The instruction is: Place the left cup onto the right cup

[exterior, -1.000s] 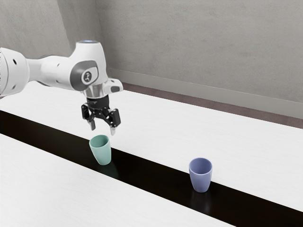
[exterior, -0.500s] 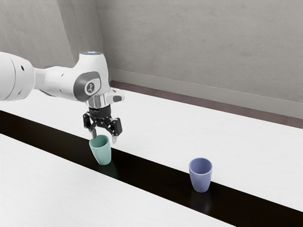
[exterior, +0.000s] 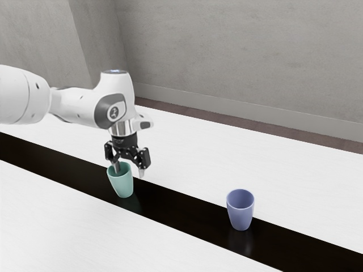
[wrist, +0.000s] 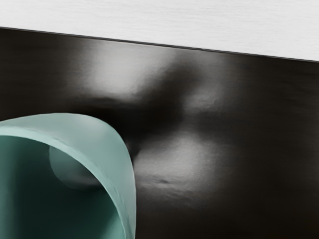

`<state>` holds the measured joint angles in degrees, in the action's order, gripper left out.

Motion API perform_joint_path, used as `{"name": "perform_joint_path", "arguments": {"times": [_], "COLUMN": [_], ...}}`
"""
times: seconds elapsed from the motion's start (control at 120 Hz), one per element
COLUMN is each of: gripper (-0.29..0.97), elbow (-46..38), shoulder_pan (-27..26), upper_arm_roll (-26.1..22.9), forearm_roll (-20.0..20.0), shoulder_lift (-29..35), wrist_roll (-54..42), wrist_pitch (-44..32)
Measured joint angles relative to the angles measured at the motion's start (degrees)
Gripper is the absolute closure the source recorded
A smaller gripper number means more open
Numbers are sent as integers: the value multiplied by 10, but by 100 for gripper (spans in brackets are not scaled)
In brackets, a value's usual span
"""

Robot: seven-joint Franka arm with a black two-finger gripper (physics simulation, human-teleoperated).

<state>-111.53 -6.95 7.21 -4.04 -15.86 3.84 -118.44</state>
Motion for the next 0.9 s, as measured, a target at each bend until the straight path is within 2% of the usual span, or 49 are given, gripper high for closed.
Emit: {"name": "perform_joint_path", "arguments": {"times": [0.242, 0.9], "gripper": [7, 35], "elbow": [0, 0], "shoulder_pan": [0, 6], "upper_arm_roll": [0, 1], "forearm_roll": [-4, -5], "shoulder_lift": [-8, -10], "wrist_roll": [1, 1], "wrist_pitch": [-11, -16]}}
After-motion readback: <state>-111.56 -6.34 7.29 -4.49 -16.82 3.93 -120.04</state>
